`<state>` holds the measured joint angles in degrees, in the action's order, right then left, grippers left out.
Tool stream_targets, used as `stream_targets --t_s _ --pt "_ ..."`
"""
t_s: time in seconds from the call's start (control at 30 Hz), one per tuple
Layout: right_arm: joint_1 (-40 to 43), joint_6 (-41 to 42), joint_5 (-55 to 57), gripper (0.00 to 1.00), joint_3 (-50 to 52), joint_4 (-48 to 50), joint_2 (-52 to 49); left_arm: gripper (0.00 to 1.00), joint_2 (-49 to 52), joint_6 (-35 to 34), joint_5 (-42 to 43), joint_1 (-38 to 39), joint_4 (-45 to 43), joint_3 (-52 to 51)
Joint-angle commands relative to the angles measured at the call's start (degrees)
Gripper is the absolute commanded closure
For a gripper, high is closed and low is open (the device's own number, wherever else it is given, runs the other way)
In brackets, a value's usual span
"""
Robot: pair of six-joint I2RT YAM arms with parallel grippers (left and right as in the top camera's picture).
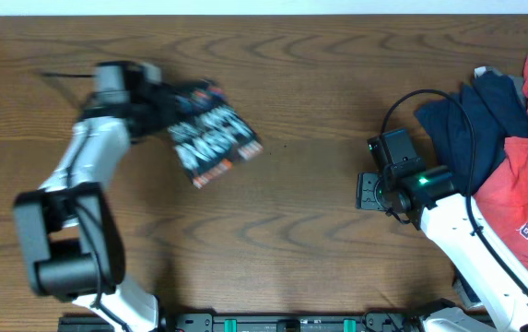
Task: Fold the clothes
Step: 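Lift the folded jersey with the left gripper and carry it left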
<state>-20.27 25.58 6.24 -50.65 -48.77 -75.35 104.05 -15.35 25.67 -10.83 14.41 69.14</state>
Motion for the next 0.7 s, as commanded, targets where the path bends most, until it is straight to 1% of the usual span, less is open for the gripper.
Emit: stream_targets --t_s 0.0,0.1,0.13,0.2,0.33,0.43,0.5,0.53,0.57,0.63,0.67 --pt "0.5 -0.6 1.0 0.36 -1.0 -0.3 0.7 0.94 -1.6 -4.8 -1.2 -8.4 -2.9 1.5" --pt "0.5 -0.6 1.0 0.36 -1.0 -0.3 0.7 0.93 -1.3 -5.3 -1.4 -14.8 -6.6 1.5" --pt "0.5 -0.5 1.0 0.36 -1.0 -0.2 0.7 0.83 -1.2 -5.3 -2.0 -16.5 -7.6 1.5" --pt "0.5 -0.5 1.0 0.36 -1.0 -0.1 0.7 0.02 -1.1 -5.3 -3.5 -19.2 -8.2 1.5" --pt "0.5 -0.5 1.0 0.35 -1.0 -0.1 0.7 0.02 -1.1 -5.6 -3.8 -23.0 -5.9 1.5" --pt "0.5 -0.4 1.1 0.29 -1.0 0.7 0.7 0.02 -1.1 -5.5 -3.7 -23.5 -2.7 1.5" --pt "0.5 -0.3 0.9 0.24 -1.0 2.1 0.7 0.02 -1.1 -4.7 -3.7 -22.7 -0.2 1.5" --pt "0.5 -0.2 0.7 0.23 -1.0 2.7 0.7 0.02 -1.1 -4.7 -3.7 -21.9 0.8 1.5" --pt "0.5 1.1 0.2 0.19 -1.0 3.9 0.6 0.02 -1.1 -4.7 -3.6 -21.0 1.6 1.5" --pt "0.5 2.7 -2.2 0.14 -1.0 7.6 0.2 0.02 -1.1 -4.7 -3.6 -17.8 3.2 1.5" --pt "0.5 2.7 -3.7 0.13 -1.0 9.5 0.0 0.02 -1.1 -4.6 -3.7 -16.1 3.9 1.5"
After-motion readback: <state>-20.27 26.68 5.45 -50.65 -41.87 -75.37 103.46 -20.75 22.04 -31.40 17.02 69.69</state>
